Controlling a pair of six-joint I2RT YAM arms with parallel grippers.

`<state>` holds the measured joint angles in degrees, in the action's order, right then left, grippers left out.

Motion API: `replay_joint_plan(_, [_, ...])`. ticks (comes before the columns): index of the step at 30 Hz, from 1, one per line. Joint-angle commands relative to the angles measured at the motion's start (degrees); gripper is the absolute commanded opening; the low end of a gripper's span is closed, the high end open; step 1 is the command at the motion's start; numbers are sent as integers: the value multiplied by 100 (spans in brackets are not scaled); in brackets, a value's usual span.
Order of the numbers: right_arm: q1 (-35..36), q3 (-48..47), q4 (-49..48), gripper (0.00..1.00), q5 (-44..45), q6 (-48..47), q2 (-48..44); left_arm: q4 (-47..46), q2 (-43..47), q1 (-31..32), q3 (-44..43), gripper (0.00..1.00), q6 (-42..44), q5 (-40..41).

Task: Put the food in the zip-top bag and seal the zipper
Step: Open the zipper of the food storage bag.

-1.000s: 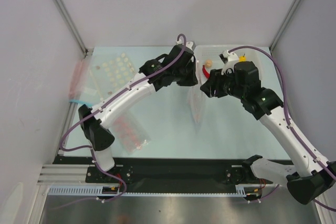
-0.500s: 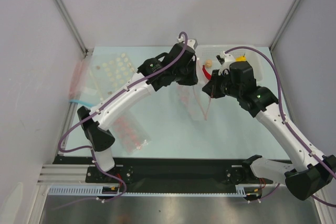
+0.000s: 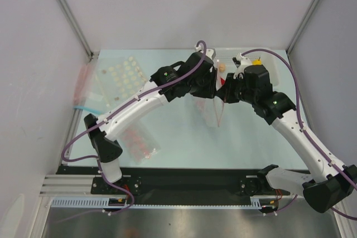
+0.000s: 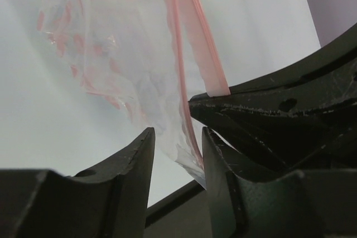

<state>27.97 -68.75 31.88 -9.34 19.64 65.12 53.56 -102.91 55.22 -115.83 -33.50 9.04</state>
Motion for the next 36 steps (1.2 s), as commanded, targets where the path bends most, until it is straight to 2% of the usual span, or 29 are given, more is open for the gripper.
replay_joint_plan(1, [25,-174,-208,0,187,84,-158,93,87,94,34,43,-25,168])
replay_joint_plan(3, [25,-191,-173,0,231,75,-140,119,78,120,69,37,-17,195])
replay_joint_plan(6, [25,-191,-164,0,196,40,-157,128,87,129,131,19,18,317])
replay_joint_plan(7, [25,-183,-156,0,205,31,-166,146,87,121,87,8,79,361])
replay_joint_plan(9, [25,-165,-94,0,292,22,-175,312,52,112,-61,1,150,511])
replay_joint_plan(15, [-19,-7,-32,0,495,92,-123,1295,-203,94,-1108,0,572,1134])
replay_joint_plan(21, [-186,222,-515,0,-181,260,114,1674,78,103,-828,0,616,1416])
replay_joint_plan(25, [-186,187,-832,0,-594,347,588,1780,289,94,-511,0,651,1732])
replay_joint_plan(31, [-125,-128,-1166,0,-867,400,1203,2316,342,-142,-861,0,730,2040])
replay_joint_plan(36, [-37,-455,-1193,6,-1043,505,1775,2396,368,-310,-863,0,871,1944])
